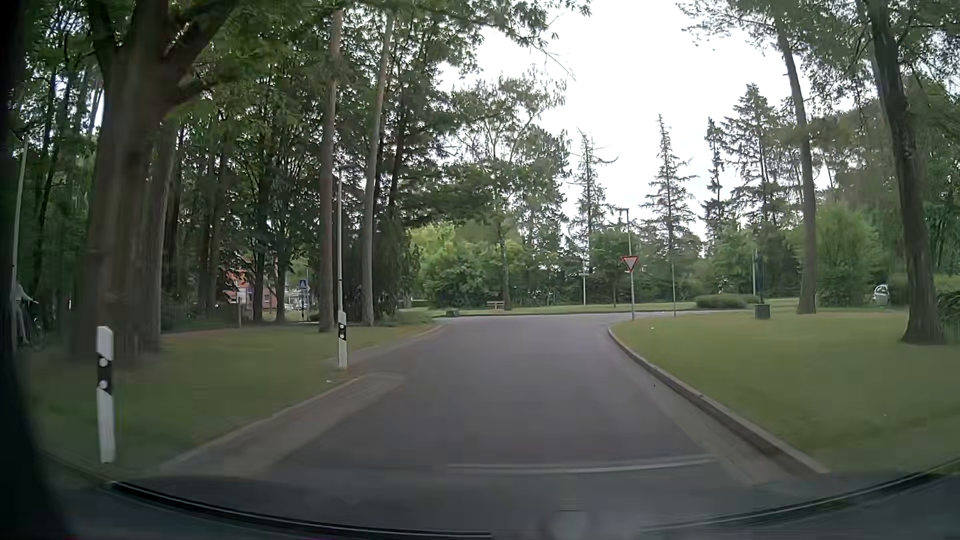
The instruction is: Follow the waypoints while adhering to traffic rules and regulations
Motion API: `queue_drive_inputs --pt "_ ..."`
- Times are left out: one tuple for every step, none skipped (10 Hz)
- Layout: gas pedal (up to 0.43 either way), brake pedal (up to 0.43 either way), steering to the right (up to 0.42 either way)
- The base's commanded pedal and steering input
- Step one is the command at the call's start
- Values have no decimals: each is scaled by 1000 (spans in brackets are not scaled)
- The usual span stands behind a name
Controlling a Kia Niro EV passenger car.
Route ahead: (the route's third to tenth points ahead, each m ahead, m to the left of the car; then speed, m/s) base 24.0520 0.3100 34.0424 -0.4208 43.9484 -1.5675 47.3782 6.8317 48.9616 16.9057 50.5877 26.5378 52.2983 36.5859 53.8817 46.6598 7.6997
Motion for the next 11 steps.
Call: queue_drive_inputs --pt "0 6 21" --pt "0 6 21" --pt "0 6 21" --pt "0 6 21" --pt "0 6 21" --pt "0 6 23" --pt "0 6 24" --pt "0 6 25" --pt "0 6 25" --pt "0 6 25" --pt "20 6 25"
